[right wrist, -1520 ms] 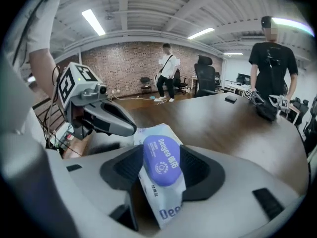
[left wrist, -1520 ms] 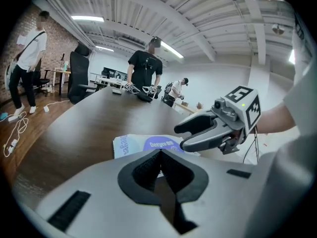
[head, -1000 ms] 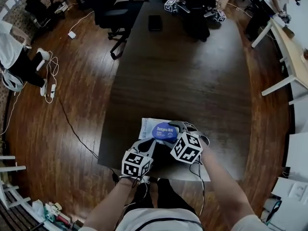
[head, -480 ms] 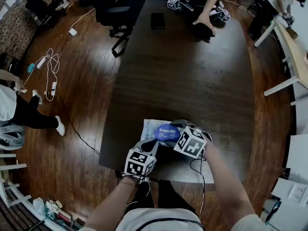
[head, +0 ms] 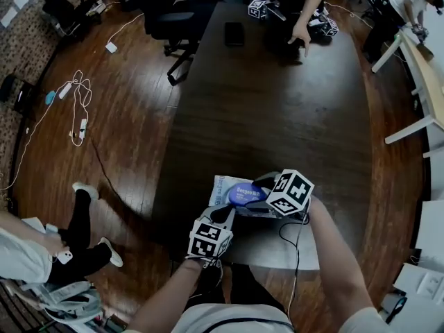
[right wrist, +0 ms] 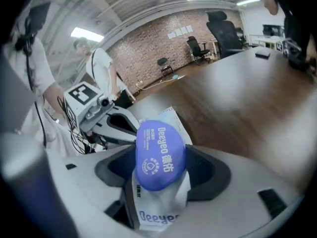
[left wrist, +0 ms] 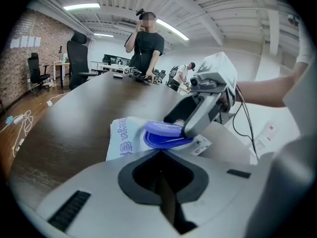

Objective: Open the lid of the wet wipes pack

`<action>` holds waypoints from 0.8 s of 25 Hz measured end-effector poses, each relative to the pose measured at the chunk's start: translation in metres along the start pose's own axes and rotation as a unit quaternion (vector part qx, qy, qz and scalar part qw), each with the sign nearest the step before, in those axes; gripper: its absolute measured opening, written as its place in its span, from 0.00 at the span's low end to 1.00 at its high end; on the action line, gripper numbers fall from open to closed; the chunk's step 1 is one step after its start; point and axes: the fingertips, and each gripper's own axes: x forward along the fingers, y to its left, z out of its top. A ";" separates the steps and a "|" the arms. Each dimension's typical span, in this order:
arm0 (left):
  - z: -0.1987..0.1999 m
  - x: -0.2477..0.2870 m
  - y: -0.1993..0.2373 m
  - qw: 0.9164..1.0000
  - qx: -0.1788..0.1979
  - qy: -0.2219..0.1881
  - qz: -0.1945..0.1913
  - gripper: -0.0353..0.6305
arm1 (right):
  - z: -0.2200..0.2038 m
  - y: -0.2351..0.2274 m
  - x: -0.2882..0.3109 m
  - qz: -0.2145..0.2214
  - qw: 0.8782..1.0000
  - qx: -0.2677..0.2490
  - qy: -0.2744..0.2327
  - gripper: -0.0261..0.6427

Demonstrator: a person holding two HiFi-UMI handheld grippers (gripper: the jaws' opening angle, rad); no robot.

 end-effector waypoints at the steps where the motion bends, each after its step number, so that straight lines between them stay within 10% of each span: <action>1: 0.000 0.000 -0.002 1.000 -0.002 0.000 -0.001 0.06 | 0.000 0.001 -0.004 0.015 1.000 0.018 -0.006 0.50; 9: 0.003 -0.011 0.003 0.999 -0.018 -0.032 -0.003 0.06 | 0.035 -0.011 -0.041 -0.041 0.995 0.010 -0.090 0.50; 20: 0.008 -0.022 0.000 0.999 -0.012 -0.049 -0.002 0.06 | 0.055 -0.105 -0.071 -0.202 0.944 0.121 -0.230 0.49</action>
